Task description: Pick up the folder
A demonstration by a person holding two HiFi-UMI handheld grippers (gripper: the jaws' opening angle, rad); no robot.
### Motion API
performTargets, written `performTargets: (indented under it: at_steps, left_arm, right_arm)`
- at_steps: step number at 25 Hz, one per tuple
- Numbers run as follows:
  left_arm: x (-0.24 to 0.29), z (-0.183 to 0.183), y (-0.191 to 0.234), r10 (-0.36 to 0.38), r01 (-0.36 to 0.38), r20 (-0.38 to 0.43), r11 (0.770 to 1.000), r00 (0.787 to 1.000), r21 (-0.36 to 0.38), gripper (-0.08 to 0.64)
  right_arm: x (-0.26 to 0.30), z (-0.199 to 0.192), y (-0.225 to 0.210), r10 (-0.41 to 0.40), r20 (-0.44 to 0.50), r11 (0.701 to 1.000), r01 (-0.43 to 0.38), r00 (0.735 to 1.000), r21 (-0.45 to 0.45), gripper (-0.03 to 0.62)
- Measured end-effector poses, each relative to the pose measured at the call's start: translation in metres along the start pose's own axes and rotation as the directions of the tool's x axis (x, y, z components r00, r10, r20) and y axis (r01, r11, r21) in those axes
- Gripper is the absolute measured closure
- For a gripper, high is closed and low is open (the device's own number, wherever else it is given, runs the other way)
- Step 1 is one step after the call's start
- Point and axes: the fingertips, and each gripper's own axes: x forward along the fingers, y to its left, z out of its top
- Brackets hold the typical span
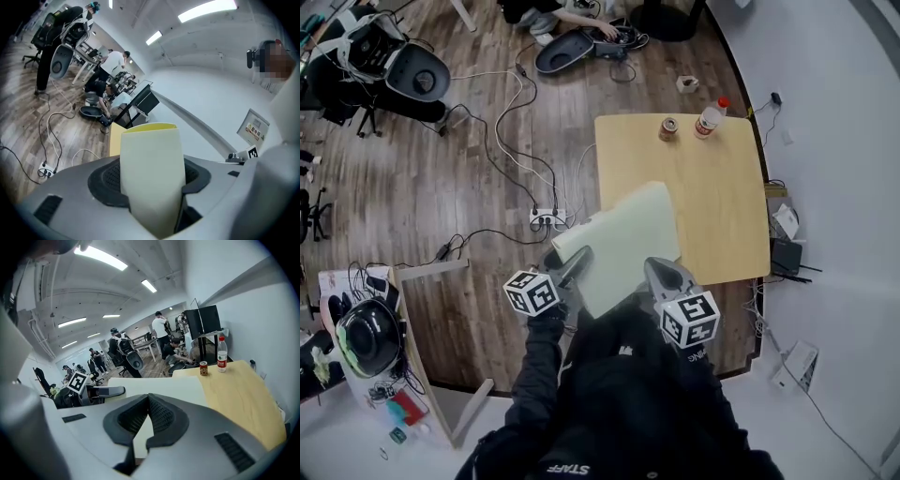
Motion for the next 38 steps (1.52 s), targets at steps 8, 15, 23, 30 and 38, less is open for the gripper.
performTargets:
  at_steps: [8,15,23,30,38]
  left_arm:
    - [-0.028,0.062,-0.065,0.031,-0.045,0.096,0.989,0.995,0.144,0.267]
    - [-0.043,0.114,-0.117,0.056,-0.104,0.192,0.962,0.98,0.252,0.267]
    - [-0.06,0.159,-0.16,0.102,-0.215,0.295,0.898,0.95,0.384,0.267]
    - [-0.07,0.177,-0.185,0.108,-0.274,0.366,0.855,0.924,0.441,0.267]
    - [-0.061,0.193,-0.208,0.106,-0.318,0.398,0.794,0.911,0.518,0.267]
  right_arm:
    - [-0.029,0.058,0.024,-0.021,0.137,0.993,0.037,0.99,-0.111,0.574]
    - [-0.057,0.121,0.031,-0.064,0.275,0.983,0.108,0.959,-0.147,0.574]
    - [-0.081,0.173,0.046,-0.081,0.399,0.969,0.166,0.913,-0.183,0.574]
    - [-0.1,0.203,0.041,-0.144,0.499,0.954,0.254,0.854,-0.16,0.574]
    - [-0.107,0.223,0.029,-0.15,0.559,0.95,0.275,0.815,-0.146,0.574]
